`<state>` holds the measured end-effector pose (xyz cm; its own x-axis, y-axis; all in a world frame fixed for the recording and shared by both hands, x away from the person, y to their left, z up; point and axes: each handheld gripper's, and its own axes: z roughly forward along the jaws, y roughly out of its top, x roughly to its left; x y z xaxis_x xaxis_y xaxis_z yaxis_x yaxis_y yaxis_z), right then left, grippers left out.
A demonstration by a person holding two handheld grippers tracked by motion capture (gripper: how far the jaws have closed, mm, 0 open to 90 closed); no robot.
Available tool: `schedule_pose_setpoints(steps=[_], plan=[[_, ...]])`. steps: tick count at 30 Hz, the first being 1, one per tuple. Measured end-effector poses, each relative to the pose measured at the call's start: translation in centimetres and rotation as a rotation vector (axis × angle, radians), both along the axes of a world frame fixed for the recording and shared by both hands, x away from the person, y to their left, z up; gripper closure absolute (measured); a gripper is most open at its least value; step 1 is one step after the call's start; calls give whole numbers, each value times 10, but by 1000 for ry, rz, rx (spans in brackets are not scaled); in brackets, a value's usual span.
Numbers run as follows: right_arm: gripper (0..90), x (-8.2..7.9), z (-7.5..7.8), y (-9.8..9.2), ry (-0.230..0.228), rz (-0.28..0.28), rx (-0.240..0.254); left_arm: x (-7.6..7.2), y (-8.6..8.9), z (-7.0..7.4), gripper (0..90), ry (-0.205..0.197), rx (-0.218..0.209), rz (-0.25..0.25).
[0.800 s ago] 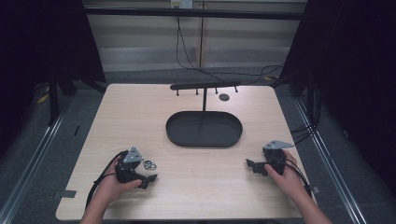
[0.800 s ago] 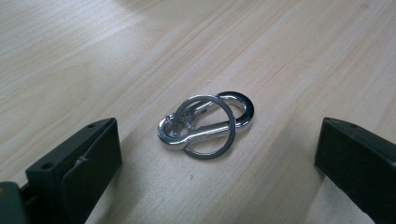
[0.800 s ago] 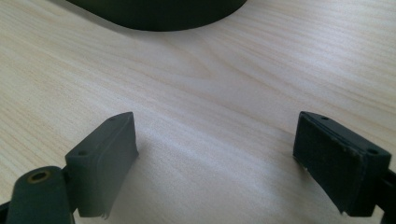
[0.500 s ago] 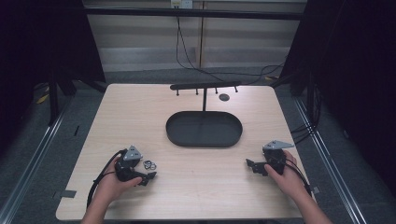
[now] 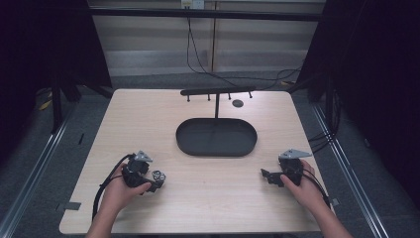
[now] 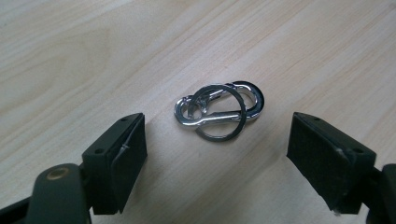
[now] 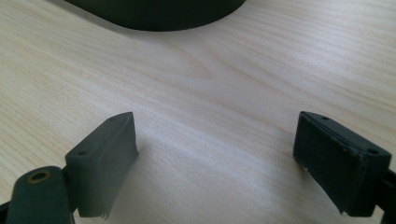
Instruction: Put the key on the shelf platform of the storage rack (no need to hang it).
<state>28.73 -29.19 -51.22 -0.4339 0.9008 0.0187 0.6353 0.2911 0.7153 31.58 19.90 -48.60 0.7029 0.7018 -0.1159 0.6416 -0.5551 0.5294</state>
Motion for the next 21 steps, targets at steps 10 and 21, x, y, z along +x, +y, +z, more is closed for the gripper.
schedule_pose_setpoints(steps=[10, 21], plan=[[131, 0, 0, 0, 0, 0, 0, 10, -10, 14, 215, 75, 83, 8], [131, 0, 0, 0, 0, 0, 0, 23, -29, 25, 285, 131, 143, 7]])
